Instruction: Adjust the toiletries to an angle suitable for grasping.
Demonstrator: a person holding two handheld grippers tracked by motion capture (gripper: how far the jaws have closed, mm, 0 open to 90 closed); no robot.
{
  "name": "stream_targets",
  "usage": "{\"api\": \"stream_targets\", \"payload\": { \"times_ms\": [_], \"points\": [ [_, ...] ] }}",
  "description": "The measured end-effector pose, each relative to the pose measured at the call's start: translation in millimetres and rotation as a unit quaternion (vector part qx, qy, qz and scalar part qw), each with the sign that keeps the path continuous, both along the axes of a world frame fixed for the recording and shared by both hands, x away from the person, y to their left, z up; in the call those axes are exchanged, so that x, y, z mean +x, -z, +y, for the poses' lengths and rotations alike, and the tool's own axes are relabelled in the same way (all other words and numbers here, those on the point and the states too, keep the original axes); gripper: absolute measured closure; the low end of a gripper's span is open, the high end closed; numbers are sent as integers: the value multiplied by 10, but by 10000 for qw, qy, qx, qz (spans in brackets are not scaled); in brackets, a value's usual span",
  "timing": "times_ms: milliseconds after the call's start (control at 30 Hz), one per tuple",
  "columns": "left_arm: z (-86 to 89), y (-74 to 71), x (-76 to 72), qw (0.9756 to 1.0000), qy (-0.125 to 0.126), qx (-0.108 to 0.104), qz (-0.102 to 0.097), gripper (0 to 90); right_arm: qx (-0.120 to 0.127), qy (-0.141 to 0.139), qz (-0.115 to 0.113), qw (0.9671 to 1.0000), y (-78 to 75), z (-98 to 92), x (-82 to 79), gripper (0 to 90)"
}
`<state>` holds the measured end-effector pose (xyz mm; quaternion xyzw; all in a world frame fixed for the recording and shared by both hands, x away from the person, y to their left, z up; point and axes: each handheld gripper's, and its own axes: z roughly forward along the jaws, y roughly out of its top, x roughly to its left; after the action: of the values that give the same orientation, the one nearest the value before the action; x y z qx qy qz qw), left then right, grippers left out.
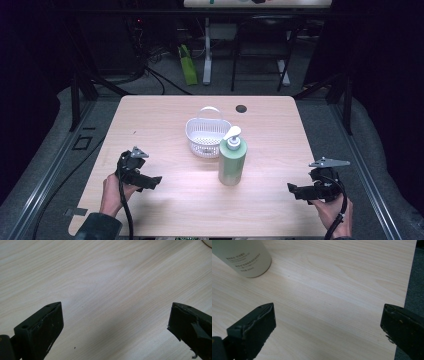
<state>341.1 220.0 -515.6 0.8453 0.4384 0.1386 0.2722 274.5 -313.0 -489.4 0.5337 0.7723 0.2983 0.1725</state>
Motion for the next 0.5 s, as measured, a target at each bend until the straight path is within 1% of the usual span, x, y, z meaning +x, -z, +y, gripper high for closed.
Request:
{"api": "stream_targets", "payload": {
  "times_ms": [67,167,233,500],
  "points": [
    [-4,1,0,10000,4,33,-13,0,30,-30,-27,10000,-18,17,-3,0],
    [-5,0,0,10000,16,23,8,0,76,-61,-44,9999,-34,47,-3,0],
    [-6,0,-1,10000,8,28,-13,0,112,-88,-34,9999,-40,75,-2,0],
    [-8,1,-2,10000,25,4,8,0,150,-241,-77,9996,-77,195,15,0]
  ]
}}
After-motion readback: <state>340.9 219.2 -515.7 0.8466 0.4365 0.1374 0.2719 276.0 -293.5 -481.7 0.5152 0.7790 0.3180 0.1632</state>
